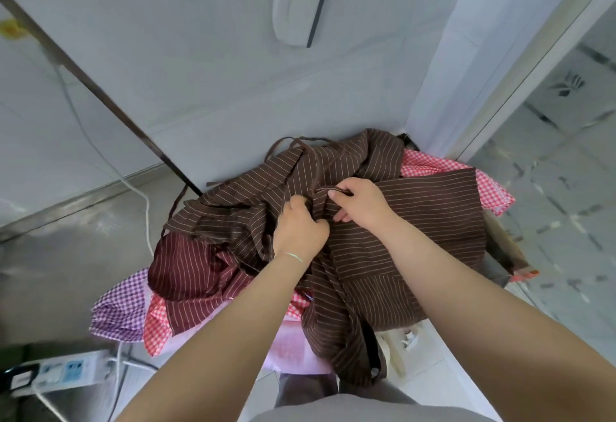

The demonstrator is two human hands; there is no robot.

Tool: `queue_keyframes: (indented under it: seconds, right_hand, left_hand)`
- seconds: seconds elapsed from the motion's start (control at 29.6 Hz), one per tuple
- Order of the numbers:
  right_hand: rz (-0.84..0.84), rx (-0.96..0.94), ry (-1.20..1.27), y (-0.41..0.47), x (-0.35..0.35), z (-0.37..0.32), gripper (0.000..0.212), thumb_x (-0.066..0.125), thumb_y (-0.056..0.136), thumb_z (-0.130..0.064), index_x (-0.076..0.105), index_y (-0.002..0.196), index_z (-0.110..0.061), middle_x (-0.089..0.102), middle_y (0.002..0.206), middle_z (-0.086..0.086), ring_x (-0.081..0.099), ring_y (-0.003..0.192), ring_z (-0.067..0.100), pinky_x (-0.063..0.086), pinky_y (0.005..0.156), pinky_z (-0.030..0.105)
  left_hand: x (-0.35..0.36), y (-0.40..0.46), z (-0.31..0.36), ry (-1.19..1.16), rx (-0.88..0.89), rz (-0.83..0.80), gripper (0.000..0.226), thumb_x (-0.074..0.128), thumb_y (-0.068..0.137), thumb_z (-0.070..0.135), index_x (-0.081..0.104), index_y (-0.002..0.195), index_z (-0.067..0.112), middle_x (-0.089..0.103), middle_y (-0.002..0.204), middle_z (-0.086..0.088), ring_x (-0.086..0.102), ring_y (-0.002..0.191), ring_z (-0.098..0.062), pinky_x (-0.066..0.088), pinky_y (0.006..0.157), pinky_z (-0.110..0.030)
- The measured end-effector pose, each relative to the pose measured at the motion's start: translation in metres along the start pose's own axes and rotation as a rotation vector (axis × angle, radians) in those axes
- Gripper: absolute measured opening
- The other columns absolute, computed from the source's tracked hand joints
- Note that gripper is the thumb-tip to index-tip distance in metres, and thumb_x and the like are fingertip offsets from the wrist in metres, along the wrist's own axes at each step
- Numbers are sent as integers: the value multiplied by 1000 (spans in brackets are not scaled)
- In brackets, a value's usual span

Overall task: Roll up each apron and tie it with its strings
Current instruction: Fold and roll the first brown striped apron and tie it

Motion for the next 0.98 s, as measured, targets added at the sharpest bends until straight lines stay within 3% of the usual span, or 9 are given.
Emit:
queue_keyframes:
  seconds: [0.17, 0.41, 0.51, 0.57, 0.68, 0.74, 0.84, 0.91, 0.98]
  right_hand:
    - [1, 44, 188, 0, -4, 0, 11, 57, 97, -19, 62, 94, -11, 69, 81, 7, 71, 64, 17, 58, 60, 26]
    - [199, 35, 177, 10, -24, 14, 12, 51, 99, -20, 57, 88, -20, 66, 93, 2, 71, 78, 14, 58, 81, 35]
    - [274, 42, 179, 17, -36, 19, 16, 51, 99, -20, 56, 85, -23, 66, 94, 0, 70, 79, 13, 57, 84, 39]
    - [314, 48, 176, 21, -39, 21, 17, 50, 100, -21, 56, 84, -23, 65, 91, -1, 70, 77, 11, 56, 84, 40]
    - [378, 42, 138, 24, -35, 21, 14, 48, 100, -21, 58, 92, -15, 65, 93, -1, 66, 74, 5, 55, 79, 31]
    - [409, 29, 126, 24, -29, 18, 15, 47, 101, -22, 58, 98, -13, 63, 91, -4, 66, 79, 7, 51, 77, 27]
    - [436, 41, 49, 24, -20, 16, 21, 46, 101, -23, 58, 111, -10, 64, 102, 1, 62, 97, 18, 46, 86, 28]
    - [427, 44, 67, 24, -13, 15, 35, 50, 99, -21, 48, 132, -10, 55, 129, 5, 57, 109, 16, 43, 93, 25]
    - [377, 22, 92, 20, 0, 11, 60, 57, 95, -20, 27, 148, -14, 28, 153, 6, 51, 109, 10, 42, 97, 24]
  left_hand:
    - [15, -8, 9, 14, -48, -77, 37, 56, 86, 25, 35, 114, 13, 57, 109, -8, 61, 92, -31, 51, 74, -40]
    - [5, 0, -19, 323, -58, -377, 33, 45, 85, 10, 57, 115, 12, 61, 119, -13, 59, 106, -32, 50, 93, -39]
    - [-18, 2, -44, 395, -91, -527, 31, 42, 86, 5, 54, 115, 6, 57, 117, -17, 64, 93, -33, 58, 77, -37]
    - [-36, 0, -59, 448, -97, -669, 24, 43, 87, 2, 55, 107, 4, 59, 106, -14, 68, 80, -27, 60, 68, -32]
    - [-65, 1, -79, 669, -29, -834, 18, 48, 88, 2, 57, 82, 18, 64, 84, 0, 64, 69, -10, 51, 58, -20]
    - [-84, 2, -93, 726, -8, -889, 13, 58, 88, 9, 60, 87, 22, 65, 90, 6, 60, 77, -7, 46, 68, -17]
    - [-108, 4, -111, 799, -14, -890, 31, 69, 83, 20, 57, 111, 22, 58, 101, 7, 55, 92, -13, 44, 88, -24]
    - [-121, 9, -125, 830, -27, -763, 25, 66, 83, 17, 58, 107, 21, 60, 102, 3, 55, 91, -16, 46, 87, -28]
    - [-130, 14, -141, 690, -31, -625, 12, 62, 87, 21, 59, 99, 24, 64, 103, 2, 57, 91, -15, 46, 87, -28]
Point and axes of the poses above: each hand's wrist, its own y-axis towards the middle knuckle, its own x-axis out of the palm, z = x × y, the point moved 2 cm from there along y, towards the middle knuckle
